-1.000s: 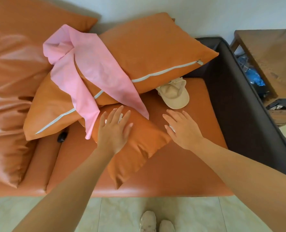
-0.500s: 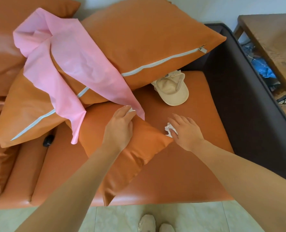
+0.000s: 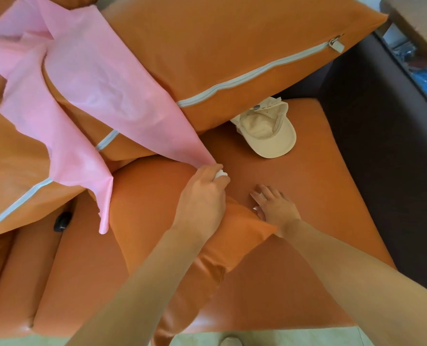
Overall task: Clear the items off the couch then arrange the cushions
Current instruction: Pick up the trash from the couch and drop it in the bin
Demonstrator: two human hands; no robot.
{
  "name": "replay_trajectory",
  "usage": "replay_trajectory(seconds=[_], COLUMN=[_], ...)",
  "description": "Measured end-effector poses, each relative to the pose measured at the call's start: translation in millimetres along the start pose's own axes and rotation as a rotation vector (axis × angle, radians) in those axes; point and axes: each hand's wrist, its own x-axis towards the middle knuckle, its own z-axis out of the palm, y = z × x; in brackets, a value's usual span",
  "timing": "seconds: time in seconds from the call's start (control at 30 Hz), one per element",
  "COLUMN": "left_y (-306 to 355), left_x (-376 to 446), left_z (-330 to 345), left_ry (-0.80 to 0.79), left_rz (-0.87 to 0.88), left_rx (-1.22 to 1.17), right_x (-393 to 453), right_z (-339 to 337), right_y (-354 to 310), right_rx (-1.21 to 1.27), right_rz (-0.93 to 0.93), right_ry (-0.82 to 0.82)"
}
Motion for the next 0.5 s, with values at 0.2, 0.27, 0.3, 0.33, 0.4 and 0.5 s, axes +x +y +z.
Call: replay_trajectory(seconds=[0.2, 0.27, 0.3, 0.33, 0.4, 0.5], left_y=[1.8, 3.2, 4.0, 4.8, 6.2, 6.8], left_x=[-4.9, -4.0, -3.8, -3.8, -3.9, -3.5], left_z=[2.0, -1.6, -3.9, -6.6, -14.0, -25.9], left_ry=[-0.024, -0.045, -0.05, -0.052, -0.053, -0.072], left_rz=[-0.02, -0.016, -0.008, 0.002, 0.024, 0.059], left_rx=[0.026, 0.036, 0.045, 0.059, 0.085, 0.099], right_x=[-6.4, -9.7, -11.7, -14.3, -19.8, -28.9], right_z=[-7.9, -17.6, -23.0, -29.8, -46.1, -79.9], right_y=[1.1, 1.8, 2.1, 2.0, 0.8, -3.5], right_rx=[0.039, 0.071, 0.08, 0.086, 0.093, 0.073], right_rz=[-0.062, -0.081, -0.091, -0.097, -0.118, -0.179], right_ry=[0.008, 0.053, 0.098, 0.138, 0.195, 0.272])
